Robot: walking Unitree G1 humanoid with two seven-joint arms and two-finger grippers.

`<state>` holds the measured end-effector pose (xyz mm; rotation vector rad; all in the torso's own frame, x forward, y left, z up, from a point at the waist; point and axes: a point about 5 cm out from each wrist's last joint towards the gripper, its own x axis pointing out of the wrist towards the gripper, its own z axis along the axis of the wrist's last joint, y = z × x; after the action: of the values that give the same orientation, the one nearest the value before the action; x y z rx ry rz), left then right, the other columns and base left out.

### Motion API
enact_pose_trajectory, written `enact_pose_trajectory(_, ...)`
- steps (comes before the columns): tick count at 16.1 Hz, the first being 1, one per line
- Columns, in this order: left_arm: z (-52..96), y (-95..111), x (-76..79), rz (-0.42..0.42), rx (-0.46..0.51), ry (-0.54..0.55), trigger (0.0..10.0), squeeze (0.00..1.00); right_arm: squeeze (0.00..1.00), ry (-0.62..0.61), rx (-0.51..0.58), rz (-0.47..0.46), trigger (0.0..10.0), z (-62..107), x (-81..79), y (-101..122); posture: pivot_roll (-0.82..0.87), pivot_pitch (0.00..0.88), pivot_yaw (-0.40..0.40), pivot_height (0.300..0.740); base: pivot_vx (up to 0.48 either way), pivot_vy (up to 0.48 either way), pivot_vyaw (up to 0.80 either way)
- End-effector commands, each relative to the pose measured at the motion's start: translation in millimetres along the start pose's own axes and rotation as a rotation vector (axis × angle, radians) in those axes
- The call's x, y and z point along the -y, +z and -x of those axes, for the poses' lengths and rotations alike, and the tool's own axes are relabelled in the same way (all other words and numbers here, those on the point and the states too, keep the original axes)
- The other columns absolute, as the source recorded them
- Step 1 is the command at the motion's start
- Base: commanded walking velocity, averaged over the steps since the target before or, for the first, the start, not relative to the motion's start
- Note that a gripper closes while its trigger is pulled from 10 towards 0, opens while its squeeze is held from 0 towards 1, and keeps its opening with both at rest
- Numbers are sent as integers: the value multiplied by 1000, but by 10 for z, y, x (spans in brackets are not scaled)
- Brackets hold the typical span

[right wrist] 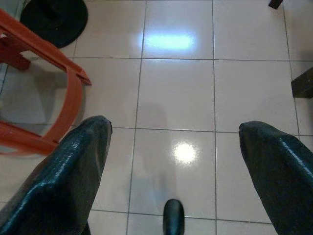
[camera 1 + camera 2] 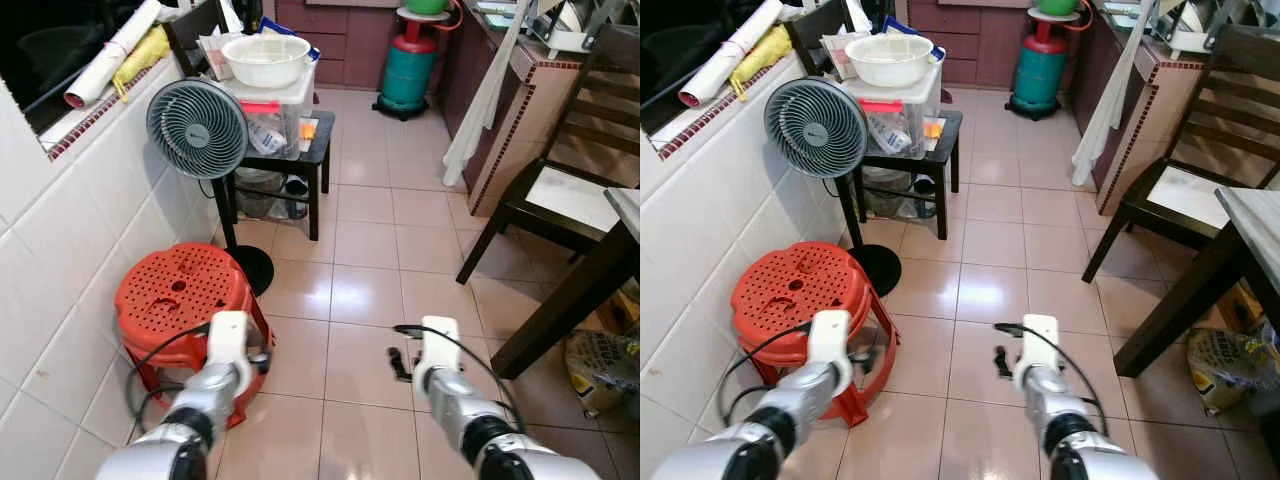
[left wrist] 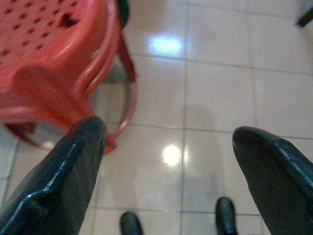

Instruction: Setting the table

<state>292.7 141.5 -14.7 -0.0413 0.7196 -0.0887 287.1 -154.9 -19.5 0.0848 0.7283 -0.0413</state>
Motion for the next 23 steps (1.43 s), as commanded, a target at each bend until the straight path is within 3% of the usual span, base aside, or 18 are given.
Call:
enact_pose_trajectory(1, 1, 133, -56, -39, 64, -2, 10000, 0, 0, -37, 44, -13, 10000, -4, 110, 125, -192, 5, 6, 740, 0, 0, 0)
enact_pose_trajectory(3, 7, 257, -66, -70, 130, -46, 10000, 0, 0, -16, 87, 7, 10000, -6, 114, 226, -196, 21, 17, 740, 0, 0, 0)
enact_pose_trajectory(4, 25, 422, -99, -89, 208, -94, 10000, 0, 0, 29, 169, 48, 10000, -4, 79, 416, -199, 38, 23, 740, 0, 0, 0)
enact_pose_trajectory(8, 110, 777, -261, -132, 355, -159, 10000, 0, 0, 103, 298, 135, 10000, 40, 131, 776, -174, 73, 33, 740, 0, 0, 0)
enact_pose_trajectory(10, 173, 755, -363, -161, 373, -205, 10000, 0, 0, 126, 385, 197, 10000, 112, 164, 809, -175, 90, 33, 740, 0, 0, 0)
enact_pose_trajectory(12, 352, 629, -484, -175, 442, -221, 10000, 0, 0, 148, 508, 273, 10000, 313, 209, 740, -178, 100, 38, 740, 0, 0, 0)
enact_pose_trajectory(13, 481, 492, -496, -122, 471, -180, 10000, 0, 0, 161, 504, 247, 10000, 410, 249, 628, -176, 111, 33, 740, 0, 0, 0)
enact_pose_trajectory(14, 644, 322, -487, -61, 495, -115, 10000, 0, 0, 171, 489, 148, 10000, 496, 288, 511, -173, 118, 28, 740, 0, 0, 0)
enact_pose_trajectory(16, 737, 237, -451, -40, 517, -91, 10000, 0, 0, 153, 504, 127, 10000, 547, 301, 472, -165, 128, 23, 740, 0, 0, 0)
enact_pose_trajectory(18, 966, 107, -371, 30, 529, -52, 10000, 0, 0, 135, 546, 108, 10000, 814, 270, 405, -155, 141, 9, 740, 0, 0, 0)
enact_pose_trajectory(20, 995, 134, -399, 36, 503, -46, 10000, 0, 0, 161, 557, 135, 10000, 985, 216, 410, -170, 152, 2, 740, 0, 0, 0)
enact_pose_trajectory(23, 976, 302, -295, -5, 524, -107, 10000, 0, 0, 180, 571, 152, 10000, 1072, 211, 483, -189, 154, 0, 740, 0, 0, 0)
